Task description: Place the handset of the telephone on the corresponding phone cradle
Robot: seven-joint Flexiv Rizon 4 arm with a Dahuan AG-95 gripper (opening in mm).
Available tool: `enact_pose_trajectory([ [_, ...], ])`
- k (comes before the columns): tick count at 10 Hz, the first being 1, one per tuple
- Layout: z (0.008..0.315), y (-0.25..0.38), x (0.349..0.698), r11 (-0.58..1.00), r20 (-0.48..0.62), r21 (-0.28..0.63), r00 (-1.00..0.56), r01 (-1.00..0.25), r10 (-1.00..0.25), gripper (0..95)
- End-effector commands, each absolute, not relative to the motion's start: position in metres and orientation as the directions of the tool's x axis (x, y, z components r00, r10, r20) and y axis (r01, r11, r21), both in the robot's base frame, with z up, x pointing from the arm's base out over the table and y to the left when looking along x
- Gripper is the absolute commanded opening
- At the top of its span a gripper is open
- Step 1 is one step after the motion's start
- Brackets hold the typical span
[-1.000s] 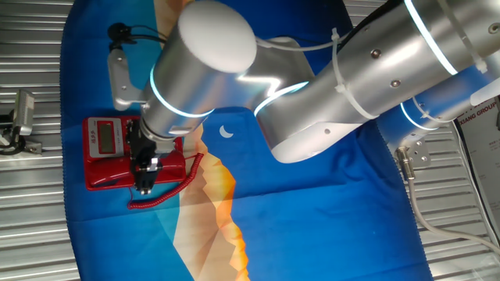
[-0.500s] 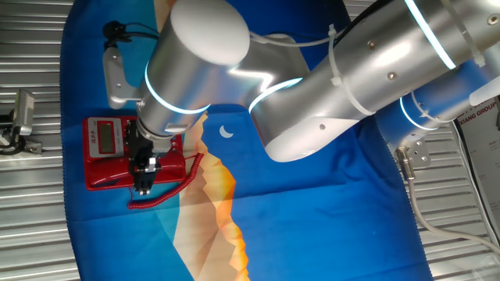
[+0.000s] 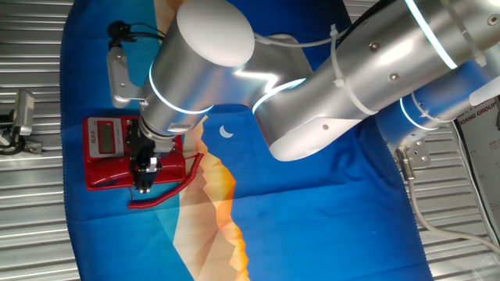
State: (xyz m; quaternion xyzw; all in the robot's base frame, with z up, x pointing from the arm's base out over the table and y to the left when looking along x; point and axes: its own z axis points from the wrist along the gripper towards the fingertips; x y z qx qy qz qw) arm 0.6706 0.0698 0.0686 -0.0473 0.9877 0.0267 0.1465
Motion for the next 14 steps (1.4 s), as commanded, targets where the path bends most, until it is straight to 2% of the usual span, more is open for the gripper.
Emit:
enact_pose_trajectory([
  [1, 0.0689, 0.0701, 0.6709, 0.994, -0.292, 0.039, -0.952, -0.103, -0.087, 76.0],
  [4, 0.0684, 0.0710, 0.6711, 0.994, -0.292, 0.039, -0.953, -0.101, -0.085, 76.0],
  [5, 0.0683, 0.0711, 0.6712, 0.994, -0.290, 0.034, -0.953, -0.102, -0.088, 95.0],
  [6, 0.0683, 0.0711, 0.6712, 0.994, -0.290, 0.035, -0.953, -0.103, -0.088, 95.0],
  [7, 0.0684, 0.0711, 0.6711, 0.994, -0.293, 0.036, -0.952, -0.102, -0.087, 76.0],
  [14, 0.0638, 0.0701, 0.6724, 0.994, -0.295, 0.037, -0.951, -0.107, -0.092, 76.0],
])
